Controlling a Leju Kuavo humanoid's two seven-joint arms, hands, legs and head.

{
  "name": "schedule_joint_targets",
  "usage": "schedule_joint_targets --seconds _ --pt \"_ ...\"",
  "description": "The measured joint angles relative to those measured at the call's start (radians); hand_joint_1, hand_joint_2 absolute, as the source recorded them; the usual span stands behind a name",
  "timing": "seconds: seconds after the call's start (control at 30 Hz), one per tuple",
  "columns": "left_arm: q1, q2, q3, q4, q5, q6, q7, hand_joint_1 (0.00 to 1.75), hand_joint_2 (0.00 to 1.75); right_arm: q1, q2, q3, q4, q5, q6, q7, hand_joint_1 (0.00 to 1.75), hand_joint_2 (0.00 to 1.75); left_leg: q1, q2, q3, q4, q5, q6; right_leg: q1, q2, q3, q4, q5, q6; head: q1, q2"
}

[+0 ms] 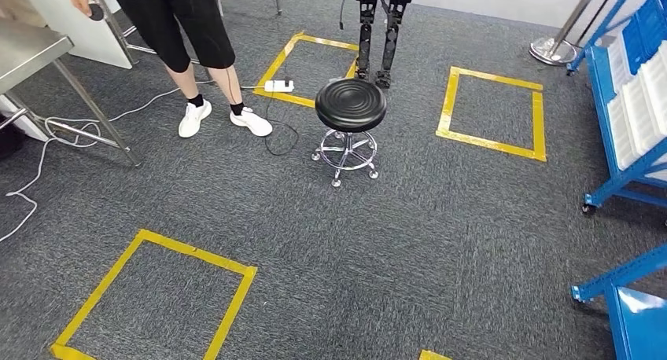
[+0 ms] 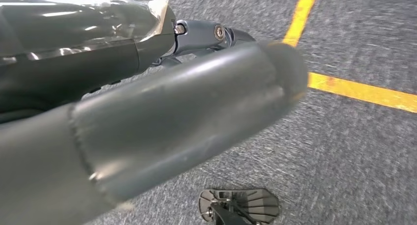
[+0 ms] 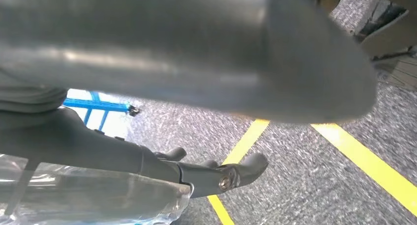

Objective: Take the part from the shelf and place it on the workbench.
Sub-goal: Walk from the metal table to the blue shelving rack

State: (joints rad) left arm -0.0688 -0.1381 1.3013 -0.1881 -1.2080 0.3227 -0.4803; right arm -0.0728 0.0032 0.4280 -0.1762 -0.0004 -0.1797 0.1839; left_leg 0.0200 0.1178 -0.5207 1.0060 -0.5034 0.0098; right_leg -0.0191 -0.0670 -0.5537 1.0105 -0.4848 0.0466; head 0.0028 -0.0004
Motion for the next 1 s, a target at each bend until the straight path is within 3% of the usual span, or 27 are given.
schedule_joint_targets --seconds 0.03,0.1,0.17,0.23,0.27,0.3,0.37,0.43,0.5,0.53,0.57,0.63,0.7,0.77,0.8,0.83,0.9,0.97,1.0 --pt "-0.002 0.000 0.000 0.000 0.000 0.000 0.000 0.00 0.00 0.001 0.000 0.000 0.000 0.000 0.000 0.000 0.00 0.00 0.003 0.006 0.004 -0.001 -0.002 -0.006 -0.002 0.013 0.000 -0.001 0.001 -0.009 -0.003 0.000" --pt "-0.004 0.000 -0.001 0.000 -0.001 0.000 0.000 0.00 0.00 0.003 0.000 0.000 0.000 0.000 -0.001 0.001 0.00 0.00 0.010 -0.025 0.001 0.020 -0.024 -0.017 -0.007 0.035 0.004 -0.004 0.005 -0.024 -0.005 0.000" --pt "0.000 0.000 -0.002 0.000 -0.001 0.000 0.000 0.00 0.00 0.003 0.001 0.000 0.000 0.000 -0.002 0.002 0.00 0.00 0.013 -0.085 -0.039 0.115 -0.085 -0.021 -0.010 0.057 0.007 -0.006 0.009 -0.039 -0.008 0.000" --pt "0.004 0.000 -0.003 0.000 -0.002 0.001 0.000 0.00 0.00 0.002 0.003 0.000 0.000 0.001 -0.002 0.003 0.00 0.00 0.012 -0.112 -0.100 0.242 -0.142 -0.018 -0.003 0.082 0.006 -0.005 0.010 -0.047 -0.008 0.000" --pt "0.005 0.000 -0.003 0.000 -0.002 0.001 0.000 0.00 0.00 0.003 0.004 0.000 0.000 0.001 -0.002 0.003 0.00 0.00 0.012 -0.115 -0.119 0.273 -0.144 -0.016 -0.001 0.097 0.006 -0.005 0.010 -0.049 -0.008 0.000" --pt "0.005 0.000 -0.003 0.000 -0.002 0.001 0.001 0.00 0.00 0.004 0.004 0.000 0.000 0.001 -0.002 0.003 0.00 0.00 0.012 -0.118 -0.123 0.272 -0.127 -0.014 0.001 0.112 0.007 -0.005 0.010 -0.049 -0.008 0.000" --pt "0.005 0.000 -0.003 0.000 -0.002 0.002 0.002 0.00 0.00 0.005 0.004 0.000 0.000 0.003 -0.002 0.003 0.00 0.00 0.013 -0.134 -0.086 0.175 -0.054 -0.007 0.001 0.141 0.011 -0.004 0.010 -0.049 -0.009 0.000" --pt "0.005 0.000 -0.003 0.000 -0.002 0.003 0.003 0.00 0.00 0.002 0.004 0.000 0.000 0.005 -0.002 0.002 0.00 0.00 0.014 -0.180 -0.044 0.068 -0.004 0.000 0.005 0.167 0.008 0.001 0.009 -0.044 -0.008 0.000" --pt "0.005 0.000 -0.004 0.000 -0.002 0.004 0.004 0.00 0.00 0.001 0.004 0.000 0.000 0.007 -0.002 0.002 0.00 0.00 0.010 -0.201 -0.031 0.028 0.003 0.004 0.006 0.190 -0.006 0.003 0.010 -0.033 -0.008 0.000" --pt "0.003 0.000 -0.004 0.000 -0.002 0.004 0.004 0.00 0.00 0.002 0.003 0.000 0.000 0.007 -0.001 0.002 0.00 0.00 0.007 -0.189 -0.030 0.024 0.003 0.007 0.005 0.200 -0.013 0.002 0.011 -0.025 -0.007 0.000" --pt "0.002 -0.001 -0.004 0.000 -0.002 0.005 0.004 0.00 0.00 0.004 0.001 0.000 0.000 0.007 0.000 0.002 0.00 0.00 0.006 -0.177 -0.027 0.019 0.006 0.014 0.003 0.197 -0.018 0.006 0.011 -0.018 -0.008 0.000" --pt "0.001 -0.002 -0.004 0.000 -0.002 0.005 0.004 0.00 0.00 0.005 -0.002 0.000 0.000 0.008 0.002 0.002 0.00 0.00 0.007 -0.151 -0.022 0.009 0.012 0.027 0.006 0.149 -0.044 0.055 -0.013 -0.015 -0.003 0.000" --pt "0.004 -0.003 -0.004 0.000 -0.002 0.005 0.004 0.00 0.00 0.001 -0.003 0.000 0.000 0.010 0.003 0.002 0.00 0.00 0.005 -0.121 -0.020 0.005 0.012 0.033 0.006 0.094 -0.105 0.172 -0.068 -0.022 0.003 0.000" --pt "0.005 -0.003 -0.004 0.000 -0.002 0.005 0.004 0.00 0.00 -0.001 -0.004 0.000 0.000 0.010 0.003 0.002 0.00 0.00 0.003 -0.090 -0.020 0.005 0.011 0.035 0.003 0.081 -0.159 0.278 -0.105 -0.020 0.004 0.000" --pt "0.005 -0.003 -0.004 0.000 -0.003 0.005 0.004 0.00 0.00 0.000 -0.004 0.000 0.000 0.010 0.003 0.002 0.00 0.00 0.002 -0.076 -0.020 0.006 0.010 0.034 0.001 0.078 -0.162 0.286 -0.102 -0.013 0.004 0.000" --pt "0.004 -0.003 -0.004 0.000 -0.004 0.005 0.004 0.00 0.00 0.000 -0.005 0.000 0.000 0.010 0.003 0.002 0.00 0.00 0.003 -0.064 -0.019 0.006 0.009 0.033 -0.001 0.072 -0.144 0.255 -0.085 -0.004 0.005 0.000" --pt "0.004 -0.004 -0.004 0.000 -0.005 0.005 0.002 0.00 0.00 -0.001 -0.006 0.000 0.000 0.010 0.004 0.002 0.00 0.00 0.002 -0.043 -0.014 0.006 0.005 0.027 -0.004 0.032 -0.068 0.118 -0.036 0.010 0.006 0.000" --pt "0.005 -0.004 -0.004 0.000 -0.006 0.005 -0.001 0.00 0.00 -0.005 -0.006 0.000 0.000 0.010 0.004 0.002 0.00 0.00 -0.005 -0.022 -0.008 0.008 -0.003 0.015 0.002 -0.006 -0.016 0.024 -0.004 0.005 0.006 0.000" --pt "0.004 -0.003 -0.004 0.000 -0.006 0.005 -0.001 0.00 0.00 -0.006 -0.006 0.000 0.000 0.010 0.004 0.002 0.00 0.00 -0.008 -0.012 -0.004 0.008 -0.006 0.009 0.005 -0.010 -0.011 0.010 0.001 -0.003 0.005 0.000"
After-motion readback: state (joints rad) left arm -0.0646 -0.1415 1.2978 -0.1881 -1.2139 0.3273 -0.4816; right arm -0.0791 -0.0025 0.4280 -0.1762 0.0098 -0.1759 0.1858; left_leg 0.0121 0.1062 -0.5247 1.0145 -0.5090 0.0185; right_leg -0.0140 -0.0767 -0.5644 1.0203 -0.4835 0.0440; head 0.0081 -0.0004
